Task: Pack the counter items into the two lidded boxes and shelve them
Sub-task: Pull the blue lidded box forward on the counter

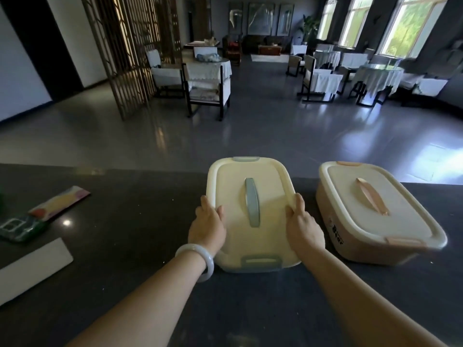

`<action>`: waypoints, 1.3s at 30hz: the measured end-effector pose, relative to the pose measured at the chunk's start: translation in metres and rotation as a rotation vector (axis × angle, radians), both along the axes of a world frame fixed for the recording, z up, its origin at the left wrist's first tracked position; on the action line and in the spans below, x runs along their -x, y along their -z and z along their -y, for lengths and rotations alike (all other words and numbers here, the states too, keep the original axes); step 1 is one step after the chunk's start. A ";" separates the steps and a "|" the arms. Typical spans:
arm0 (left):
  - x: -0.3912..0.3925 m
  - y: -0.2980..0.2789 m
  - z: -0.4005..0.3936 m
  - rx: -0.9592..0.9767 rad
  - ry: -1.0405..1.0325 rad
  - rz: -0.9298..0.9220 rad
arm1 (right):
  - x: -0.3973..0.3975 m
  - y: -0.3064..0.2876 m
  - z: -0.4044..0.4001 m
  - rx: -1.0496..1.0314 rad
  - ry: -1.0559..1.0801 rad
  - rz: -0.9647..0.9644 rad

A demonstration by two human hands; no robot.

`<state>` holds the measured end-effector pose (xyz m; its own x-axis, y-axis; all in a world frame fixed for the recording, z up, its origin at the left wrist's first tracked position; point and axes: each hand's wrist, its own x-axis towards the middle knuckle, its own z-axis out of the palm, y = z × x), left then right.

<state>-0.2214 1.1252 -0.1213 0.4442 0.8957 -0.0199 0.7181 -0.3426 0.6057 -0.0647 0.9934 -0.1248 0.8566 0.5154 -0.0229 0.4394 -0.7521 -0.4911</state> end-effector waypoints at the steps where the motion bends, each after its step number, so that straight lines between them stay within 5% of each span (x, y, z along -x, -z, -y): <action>1: 0.006 -0.001 0.004 0.002 0.001 0.001 | 0.005 0.000 0.004 -0.005 -0.001 -0.005; 11: 0.107 -0.003 0.015 0.001 0.029 -0.023 | 0.104 0.000 0.025 0.030 0.007 -0.050; 26: 0.367 -0.007 -0.015 -0.018 0.102 -0.030 | 0.364 0.002 0.007 -0.031 0.013 -0.087; 39: 0.421 -0.001 0.002 0.047 0.084 0.015 | 0.418 0.002 0.024 -0.051 0.043 -0.067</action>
<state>-0.6429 1.1235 -0.1201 0.5186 0.8533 -0.0537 0.6789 -0.3728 0.6325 -0.4825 0.9690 -0.1264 0.8753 0.4803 -0.0560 0.3720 -0.7430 -0.5564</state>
